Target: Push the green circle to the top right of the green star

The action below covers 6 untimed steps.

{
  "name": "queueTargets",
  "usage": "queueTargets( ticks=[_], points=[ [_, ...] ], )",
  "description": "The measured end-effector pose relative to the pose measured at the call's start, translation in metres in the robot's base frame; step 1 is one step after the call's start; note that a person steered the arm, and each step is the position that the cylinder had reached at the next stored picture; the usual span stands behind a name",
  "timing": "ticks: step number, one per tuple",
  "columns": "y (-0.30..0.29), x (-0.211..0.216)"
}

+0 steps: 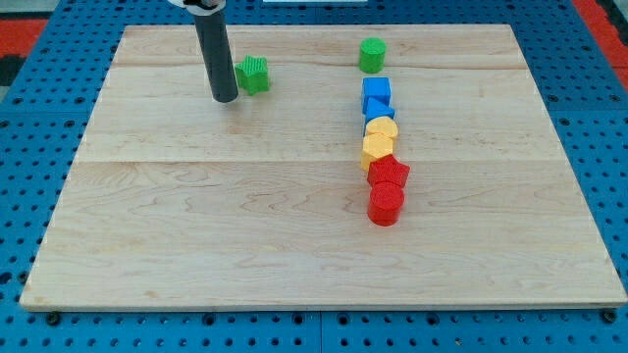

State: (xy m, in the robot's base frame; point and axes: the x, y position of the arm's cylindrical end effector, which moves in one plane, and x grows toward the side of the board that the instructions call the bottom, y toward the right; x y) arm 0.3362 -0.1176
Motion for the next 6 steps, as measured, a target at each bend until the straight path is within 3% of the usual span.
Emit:
queueTargets(
  ticks=[2,3,4,6],
  points=[
    [0.012,0.019],
    [0.053,0.02],
    [0.094,-0.018],
    [0.13,-0.04]
  ],
)
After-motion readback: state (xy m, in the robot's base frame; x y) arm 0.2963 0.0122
